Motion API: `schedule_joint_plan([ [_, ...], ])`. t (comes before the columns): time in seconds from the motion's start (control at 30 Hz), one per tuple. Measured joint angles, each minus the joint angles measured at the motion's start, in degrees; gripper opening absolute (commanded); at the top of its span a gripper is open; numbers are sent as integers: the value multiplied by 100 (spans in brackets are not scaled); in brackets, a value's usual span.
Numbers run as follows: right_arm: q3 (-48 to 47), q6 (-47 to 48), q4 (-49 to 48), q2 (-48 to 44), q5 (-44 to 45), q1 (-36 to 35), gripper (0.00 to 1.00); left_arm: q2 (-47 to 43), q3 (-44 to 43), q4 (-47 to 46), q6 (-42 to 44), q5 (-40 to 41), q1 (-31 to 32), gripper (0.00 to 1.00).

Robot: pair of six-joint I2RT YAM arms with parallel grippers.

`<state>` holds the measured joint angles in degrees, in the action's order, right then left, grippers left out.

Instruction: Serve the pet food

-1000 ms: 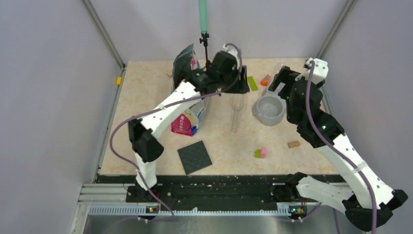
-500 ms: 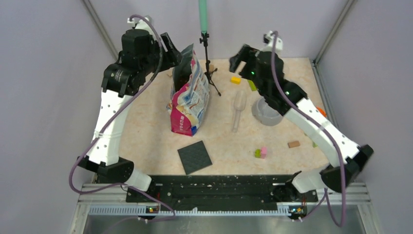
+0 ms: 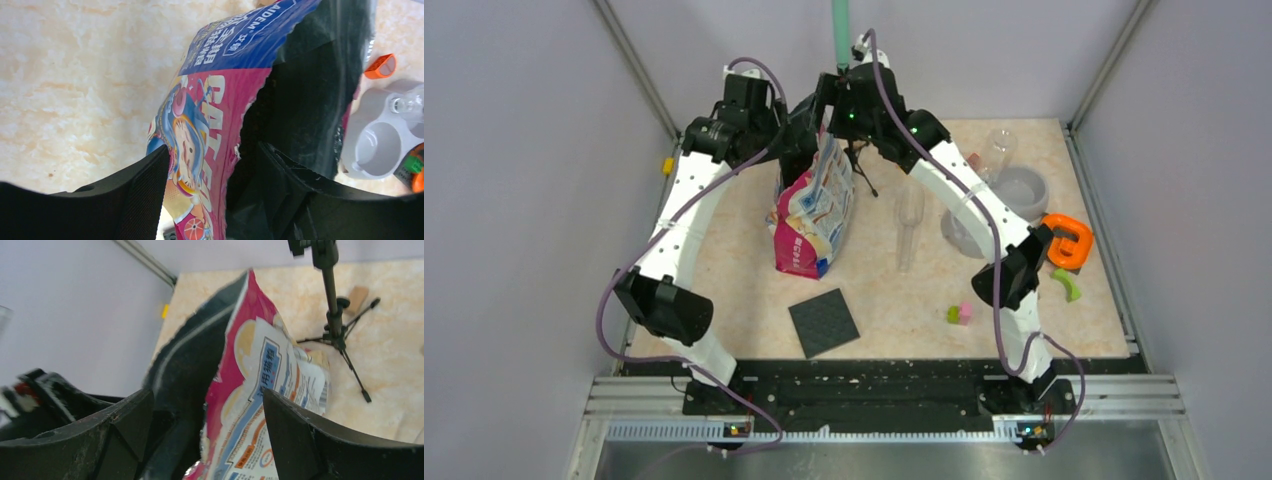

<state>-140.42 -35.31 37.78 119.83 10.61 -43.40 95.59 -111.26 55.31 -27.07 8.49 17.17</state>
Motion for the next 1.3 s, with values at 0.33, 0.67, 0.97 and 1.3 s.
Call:
schedule_joint_plan([
  [0.33, -20, -39, 570, 264, -122, -7, 81, 199, 328, -52, 74, 20, 0, 14],
  [0.67, -168, 96, 1088, 656, -57, -24, 16, 199, 402, -133, 90, 249, 2, 0],
  [0.97, 2465, 168, 153, -960, 433, -28, 0, 160, 105, 195, 175, 758, 24, 0],
  [1.3, 3956, -188, -1344, -1558, -39, -15, 0, 455, -577, 909, 496, 920, -9, 0],
])
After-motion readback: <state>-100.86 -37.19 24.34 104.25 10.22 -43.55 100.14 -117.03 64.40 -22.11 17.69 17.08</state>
